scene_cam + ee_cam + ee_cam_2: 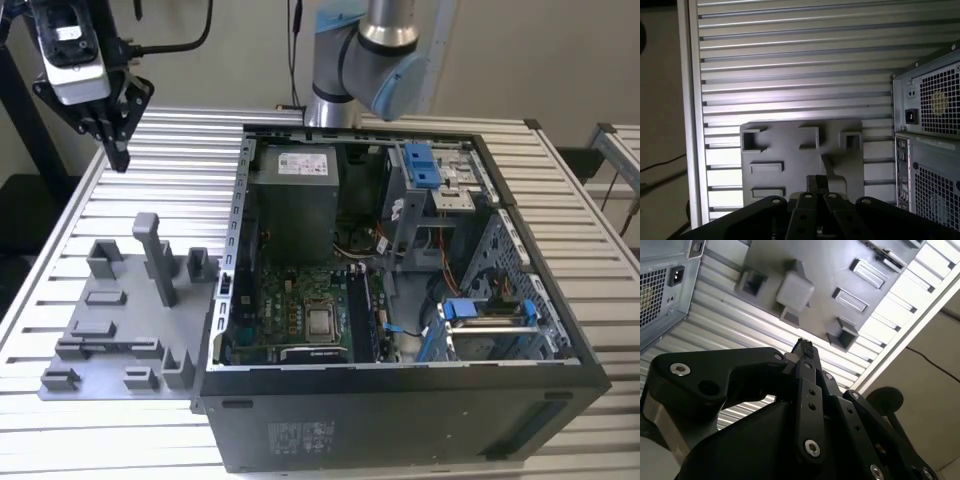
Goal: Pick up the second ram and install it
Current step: 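Reach for the second ram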
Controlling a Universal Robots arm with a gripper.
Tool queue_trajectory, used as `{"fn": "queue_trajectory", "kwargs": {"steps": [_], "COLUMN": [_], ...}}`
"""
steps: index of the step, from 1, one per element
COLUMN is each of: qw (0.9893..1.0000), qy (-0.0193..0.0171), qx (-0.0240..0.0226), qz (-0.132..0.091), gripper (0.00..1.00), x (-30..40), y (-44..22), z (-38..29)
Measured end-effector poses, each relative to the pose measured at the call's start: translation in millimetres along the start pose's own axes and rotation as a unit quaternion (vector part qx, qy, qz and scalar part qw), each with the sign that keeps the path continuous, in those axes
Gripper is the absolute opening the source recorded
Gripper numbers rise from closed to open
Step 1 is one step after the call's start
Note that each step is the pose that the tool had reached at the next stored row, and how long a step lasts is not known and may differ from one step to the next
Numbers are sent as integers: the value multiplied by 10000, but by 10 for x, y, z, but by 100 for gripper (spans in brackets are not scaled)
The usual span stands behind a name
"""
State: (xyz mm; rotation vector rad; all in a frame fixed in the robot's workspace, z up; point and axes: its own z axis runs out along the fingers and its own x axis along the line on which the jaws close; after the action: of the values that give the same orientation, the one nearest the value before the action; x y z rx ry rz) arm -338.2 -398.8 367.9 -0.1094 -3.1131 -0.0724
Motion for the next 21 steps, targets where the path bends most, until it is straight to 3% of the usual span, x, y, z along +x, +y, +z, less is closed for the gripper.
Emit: {"fn": "queue_trajectory", "kwargs": {"steps": [9,15,21], "qw": [10000,10000,10000], "qy": [0,0,0], "qx": [0,0,0], "qz": [0,0,0], "gripper": [11,11,11], "x": [245,254,275], "y": [-18,-34,-178], "z": [20,21,34]}}
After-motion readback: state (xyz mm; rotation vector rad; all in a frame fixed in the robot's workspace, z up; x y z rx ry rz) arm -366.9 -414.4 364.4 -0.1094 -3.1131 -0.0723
